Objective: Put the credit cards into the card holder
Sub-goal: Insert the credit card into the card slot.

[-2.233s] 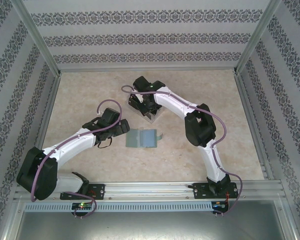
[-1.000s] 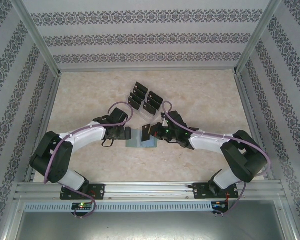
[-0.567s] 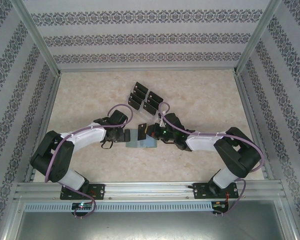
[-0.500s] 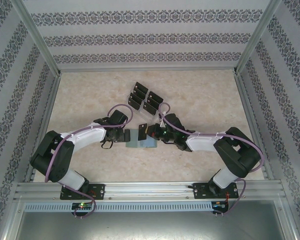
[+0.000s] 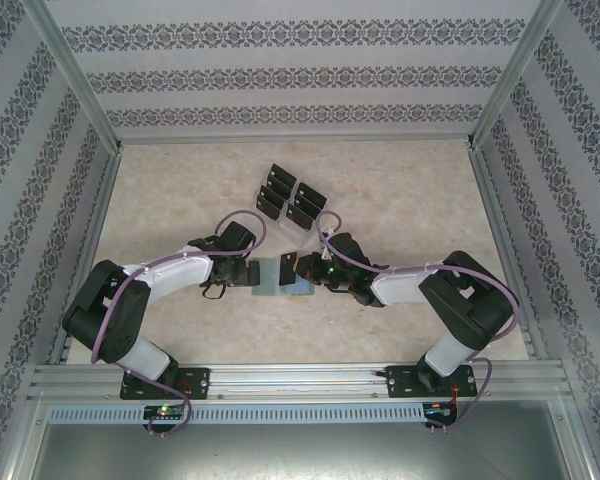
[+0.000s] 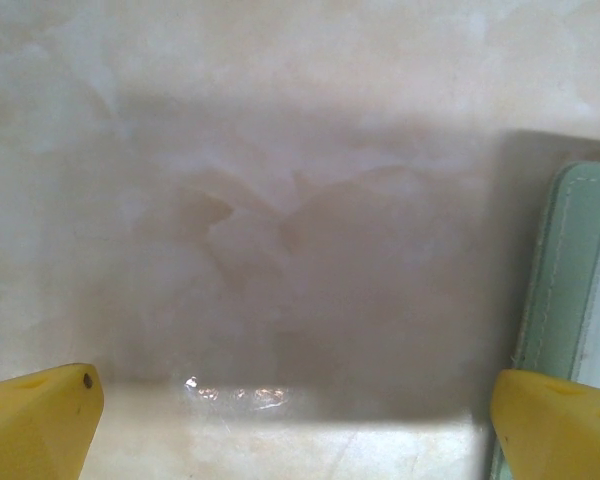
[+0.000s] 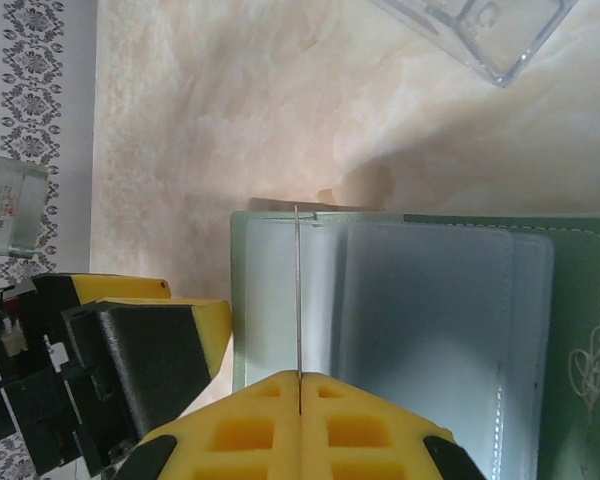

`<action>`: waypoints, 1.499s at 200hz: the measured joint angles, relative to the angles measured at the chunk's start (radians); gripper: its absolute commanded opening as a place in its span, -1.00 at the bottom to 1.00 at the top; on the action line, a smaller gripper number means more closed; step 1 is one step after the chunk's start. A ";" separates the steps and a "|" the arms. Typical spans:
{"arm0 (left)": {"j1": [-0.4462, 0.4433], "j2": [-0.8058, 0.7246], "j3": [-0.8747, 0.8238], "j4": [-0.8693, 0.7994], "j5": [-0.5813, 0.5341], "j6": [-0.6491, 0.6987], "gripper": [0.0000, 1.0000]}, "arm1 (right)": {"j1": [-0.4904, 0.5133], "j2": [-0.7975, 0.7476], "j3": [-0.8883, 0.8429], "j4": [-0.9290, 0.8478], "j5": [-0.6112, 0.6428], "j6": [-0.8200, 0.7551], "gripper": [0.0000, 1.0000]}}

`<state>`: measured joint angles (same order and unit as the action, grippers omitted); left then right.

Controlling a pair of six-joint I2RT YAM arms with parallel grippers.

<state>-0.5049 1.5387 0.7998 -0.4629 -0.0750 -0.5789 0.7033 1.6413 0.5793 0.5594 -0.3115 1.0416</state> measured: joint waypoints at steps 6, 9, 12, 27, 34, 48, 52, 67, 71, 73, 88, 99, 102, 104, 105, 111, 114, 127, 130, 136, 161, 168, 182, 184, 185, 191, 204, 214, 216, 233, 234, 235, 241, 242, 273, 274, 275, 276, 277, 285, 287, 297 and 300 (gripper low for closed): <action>0.000 0.000 -0.001 0.000 0.000 0.000 1.00 | 0.000 0.007 0.000 0.007 0.000 0.000 -1.00; 0.000 0.000 -0.002 0.000 0.000 0.000 1.00 | 0.000 0.010 0.000 0.010 0.000 0.000 -1.00; 0.000 0.000 -0.002 0.000 0.000 0.000 1.00 | 0.000 0.013 0.000 0.013 0.000 0.000 -1.00; 0.000 0.000 -0.003 0.000 0.000 0.000 1.00 | 0.000 0.024 0.000 0.022 0.000 0.000 -1.00; 0.000 0.000 -0.003 0.000 0.000 0.000 1.00 | 0.000 0.029 0.000 0.025 0.000 0.000 -1.00; 0.000 0.000 -0.003 0.000 0.000 0.000 1.00 | 0.000 0.039 0.000 0.037 0.000 0.000 -1.00; 0.000 0.000 -0.003 0.000 0.000 0.000 1.00 | 0.000 0.042 0.000 0.038 -0.001 0.000 -1.00; 0.000 0.000 -0.003 0.000 0.000 0.000 1.00 | 0.000 0.056 0.000 0.046 -0.001 0.000 -1.00; 0.000 0.000 -0.003 0.000 0.000 0.000 1.00 | 0.000 0.059 0.000 0.048 -0.001 0.000 -1.00; 0.000 0.000 -0.003 0.000 0.000 0.000 1.00 | 0.000 0.061 0.000 0.049 -0.001 0.000 -1.00; 0.000 0.000 -0.003 0.000 0.000 0.000 1.00 | 0.002 0.071 -0.001 0.061 -0.004 0.001 -1.00; 0.000 0.000 -0.003 0.000 0.000 0.000 1.00 | 0.005 0.075 -0.004 0.070 -0.005 0.003 -1.00; 0.000 0.000 -0.003 0.000 0.000 0.000 1.00 | 0.006 0.076 -0.005 0.072 -0.004 0.003 -1.00; 0.000 0.000 -0.003 0.000 0.000 0.000 1.00 | 0.006 0.077 -0.005 0.074 -0.005 0.004 -1.00; 0.000 0.000 -0.003 0.000 0.000 0.000 1.00 | 0.006 0.077 -0.005 0.074 -0.005 0.004 -1.00; 0.000 0.000 -0.003 0.000 0.000 0.000 1.00 | 0.009 0.079 -0.006 0.077 -0.005 0.004 -1.00; 0.000 0.000 -0.003 0.000 0.000 0.000 1.00 | 0.009 0.082 -0.006 0.078 -0.005 0.004 -1.00; 0.000 0.000 -0.004 0.000 0.000 0.000 1.00 | 0.015 0.088 -0.006 0.084 -0.009 0.006 -1.00; 0.000 0.000 -0.004 0.000 0.000 0.000 1.00 | 0.016 0.089 -0.006 0.085 -0.009 0.007 -1.00; 0.000 0.000 -0.004 0.000 0.000 0.000 1.00 | 0.019 0.090 -0.007 0.088 -0.009 0.008 -1.00; 0.000 0.004 -0.004 0.000 0.000 0.000 1.00 | 0.025 0.090 -0.012 0.104 -0.010 0.011 -1.00; 0.000 0.005 -0.004 0.000 -0.001 0.000 1.00 | 0.026 0.091 -0.015 0.107 -0.010 0.013 -1.00; 0.000 0.005 -0.004 0.000 -0.003 0.000 1.00 | 0.028 0.095 -0.021 0.115 -0.012 0.019 -1.00; 0.000 0.005 -0.004 0.000 -0.004 0.000 1.00 | 0.028 0.096 -0.022 0.117 -0.012 0.021 -1.00; 0.000 0.005 -0.004 0.000 -0.004 0.000 1.00 | 0.028 0.096 -0.023 0.119 -0.011 0.023 -1.00; 0.000 0.005 -0.004 0.000 -0.003 0.000 1.00 | 0.028 0.098 -0.026 0.123 -0.011 0.027 -1.00; 0.000 0.005 -0.004 0.000 -0.004 0.000 1.00 | 0.028 0.101 -0.033 0.130 -0.011 0.033 -1.00; 0.000 0.005 -0.004 0.000 -0.004 0.000 1.00 | 0.028 0.103 -0.037 0.134 -0.011 0.035 -1.00; 0.000 0.005 -0.004 0.000 -0.003 0.000 1.00 | 0.028 0.104 -0.037 0.134 -0.012 0.035 -1.00; 0.000 0.005 -0.004 0.000 -0.003 0.000 1.00 | 0.030 0.111 -0.039 0.143 -0.011 0.038 -1.00; 0.000 0.005 -0.004 0.000 -0.003 0.000 1.00 | 0.030 0.111 -0.039 0.143 -0.011 0.038 -1.00; 0.000 0.005 -0.004 0.000 -0.003 0.000 1.00 | 0.030 0.112 -0.039 0.144 -0.011 0.038 -1.00; 0.000 0.005 -0.004 0.000 -0.004 0.000 1.00 | 0.032 0.115 -0.039 0.147 -0.011 0.039 -1.00; 0.000 0.005 -0.004 0.000 -0.004 0.000 1.00 | 0.032 0.116 -0.039 0.147 -0.011 0.039 -1.00; 0.000 0.005 -0.004 0.000 -0.007 0.000 1.00 | 0.034 0.132 -0.039 0.157 -0.011 0.050 -1.00; 0.000 0.005 -0.004 0.000 -0.008 0.000 1.00 | 0.034 0.133 -0.039 0.157 -0.011 0.050 -1.00; 0.000 0.005 -0.004 0.000 -0.008 0.000 1.00 | 0.034 0.133 -0.039 0.158 -0.011 0.052 -1.00; 0.000 0.005 -0.004 0.000 -0.008 0.000 1.00 | 0.034 0.134 -0.039 0.158 -0.011 0.053 -1.00; 0.000 0.005 -0.004 0.000 -0.007 0.000 1.00 | 0.034 0.134 -0.039 0.158 -0.011 0.052 -1.00; 0.000 0.005 -0.005 0.000 -0.008 0.000 1.00 | 0.034 0.135 -0.038 0.161 -0.012 0.053 -1.00; 0.000 0.005 -0.005 0.000 -0.008 0.000 1.00 | 0.034 0.136 -0.038 0.162 -0.012 0.054 -1.00; 0.000 0.005 -0.006 0.000 -0.008 0.000 1.00 | 0.034 0.139 -0.038 0.167 -0.012 0.056 -1.00; 0.000 0.005 -0.006 0.000 -0.008 0.000 1.00 | 0.034 0.140 -0.037 0.168 -0.012 0.056 -1.00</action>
<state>-0.5049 1.5440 0.7937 -0.4633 -0.0826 -0.5793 0.7376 1.7813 0.5423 0.7277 -0.3237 1.0973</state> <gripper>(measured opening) 0.998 0.064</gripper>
